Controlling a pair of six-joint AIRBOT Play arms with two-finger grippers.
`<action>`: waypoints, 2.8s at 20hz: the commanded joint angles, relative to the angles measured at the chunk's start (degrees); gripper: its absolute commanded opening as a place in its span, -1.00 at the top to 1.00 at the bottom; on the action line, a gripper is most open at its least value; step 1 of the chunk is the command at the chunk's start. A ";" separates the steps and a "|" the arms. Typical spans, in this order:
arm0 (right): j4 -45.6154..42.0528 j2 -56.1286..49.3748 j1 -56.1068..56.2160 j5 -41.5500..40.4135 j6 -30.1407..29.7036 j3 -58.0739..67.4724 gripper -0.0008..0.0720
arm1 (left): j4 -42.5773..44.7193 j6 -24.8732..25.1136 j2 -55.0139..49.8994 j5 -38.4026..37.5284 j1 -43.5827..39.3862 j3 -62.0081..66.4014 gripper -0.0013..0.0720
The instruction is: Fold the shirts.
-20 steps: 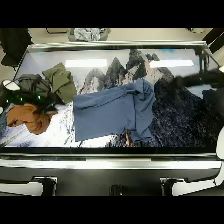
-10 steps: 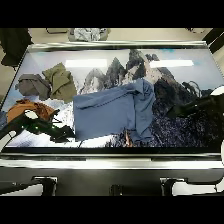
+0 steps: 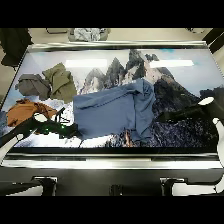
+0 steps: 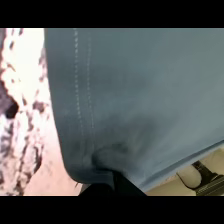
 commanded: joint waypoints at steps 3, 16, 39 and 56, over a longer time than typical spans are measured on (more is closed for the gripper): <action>6.34 -2.34 5.92 -7.23 1.38 -2.86 -0.77 | -0.04 -0.68 0.07 1.68 -0.76 -0.02 0.89; 6.97 22.51 0.70 -21.97 -4.72 17.75 0.85 | 4.96 -1.22 21.22 1.95 10.62 33.44 0.90; -16.72 29.53 -3.82 3.54 4.22 22.53 0.85 | 8.57 1.44 20.68 0.13 13.77 36.72 0.89; -9.35 -3.80 7.37 -26.36 12.55 21.42 -0.56 | -2.97 2.36 -17.53 -5.60 14.10 40.37 -0.38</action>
